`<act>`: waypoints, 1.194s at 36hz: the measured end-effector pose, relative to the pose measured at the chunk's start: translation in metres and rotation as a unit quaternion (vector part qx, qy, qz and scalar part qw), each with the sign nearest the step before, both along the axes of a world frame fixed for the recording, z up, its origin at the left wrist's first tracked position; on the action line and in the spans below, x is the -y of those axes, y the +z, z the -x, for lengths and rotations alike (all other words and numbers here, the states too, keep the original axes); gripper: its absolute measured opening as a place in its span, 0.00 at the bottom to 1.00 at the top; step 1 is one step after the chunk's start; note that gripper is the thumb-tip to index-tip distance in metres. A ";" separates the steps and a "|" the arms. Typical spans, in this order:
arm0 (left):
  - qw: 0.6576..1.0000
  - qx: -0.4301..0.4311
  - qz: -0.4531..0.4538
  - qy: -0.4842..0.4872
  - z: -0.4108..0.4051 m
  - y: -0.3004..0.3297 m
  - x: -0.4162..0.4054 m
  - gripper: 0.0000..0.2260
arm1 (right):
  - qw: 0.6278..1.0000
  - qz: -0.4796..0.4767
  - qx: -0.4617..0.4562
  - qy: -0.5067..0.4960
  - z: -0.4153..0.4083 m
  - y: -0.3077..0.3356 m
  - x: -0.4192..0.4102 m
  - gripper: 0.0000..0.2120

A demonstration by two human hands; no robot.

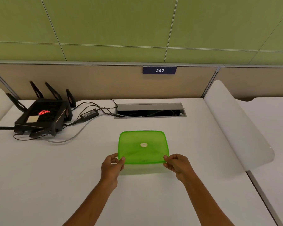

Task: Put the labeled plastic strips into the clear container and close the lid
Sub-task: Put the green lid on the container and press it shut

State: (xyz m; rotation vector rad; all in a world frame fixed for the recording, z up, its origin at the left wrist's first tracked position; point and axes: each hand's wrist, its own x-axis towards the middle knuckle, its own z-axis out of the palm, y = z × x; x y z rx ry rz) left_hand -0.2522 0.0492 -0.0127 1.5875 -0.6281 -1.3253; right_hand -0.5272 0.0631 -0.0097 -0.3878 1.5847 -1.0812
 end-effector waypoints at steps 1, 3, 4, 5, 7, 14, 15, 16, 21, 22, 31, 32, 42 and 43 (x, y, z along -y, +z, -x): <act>1.000 0.001 0.003 0.001 -0.001 0.000 0.009 0.16 | 1.000 0.004 -0.002 -0.001 -0.002 0.002 0.009 0.11; 1.000 0.002 0.008 0.003 -0.002 0.001 0.026 0.16 | 1.000 0.012 -0.003 -0.002 -0.005 0.006 0.026 0.11; 1.000 0.002 0.008 0.005 -0.002 0.001 0.034 0.16 | 1.000 0.016 -0.003 -0.004 -0.007 0.008 0.034 0.11; 1.000 0.001 0.008 0.005 -0.003 0.000 0.042 0.16 | 1.000 0.020 -0.003 -0.006 -0.009 0.010 0.043 0.11; 1.000 -0.001 0.009 0.002 -0.004 0.001 0.058 0.16 | 1.000 0.023 -0.005 -0.009 -0.012 0.015 0.059 0.12; 1.000 0.003 -0.003 -0.006 -0.008 0.004 0.103 0.18 | 1.000 0.019 -0.009 -0.006 -0.020 0.023 0.101 0.14; 1.000 0.005 -0.005 -0.007 -0.008 0.003 0.108 0.18 | 1.000 0.017 -0.008 -0.006 -0.020 0.023 0.105 0.14; 1.000 0.005 -0.007 -0.008 -0.008 0.002 0.112 0.18 | 1.000 0.017 -0.009 -0.008 -0.021 0.023 0.108 0.15; 1.000 0.005 -0.018 -0.013 -0.009 0.001 0.126 0.18 | 1.000 0.021 -0.010 -0.010 -0.023 0.022 0.119 0.15; 1.000 0.006 -0.020 -0.013 -0.010 0.001 0.128 0.18 | 1.000 0.020 -0.010 -0.008 -0.023 0.022 0.121 0.14; 0.999 -0.005 -0.036 -0.024 -0.012 0.005 0.132 0.18 | 0.999 0.016 -0.036 0.014 -0.024 0.025 0.127 0.12; 0.999 -0.005 -0.038 -0.028 -0.013 0.006 0.131 0.18 | 0.999 0.013 -0.039 0.018 -0.024 0.025 0.126 0.12; 0.983 0.161 -0.019 -0.086 -0.020 0.014 0.120 0.21 | 0.957 -0.015 -0.273 0.094 -0.025 0.032 0.113 0.21; 0.976 0.198 -0.008 -0.086 -0.020 0.014 0.118 0.22 | 0.944 -0.010 -0.311 0.105 -0.026 0.033 0.112 0.22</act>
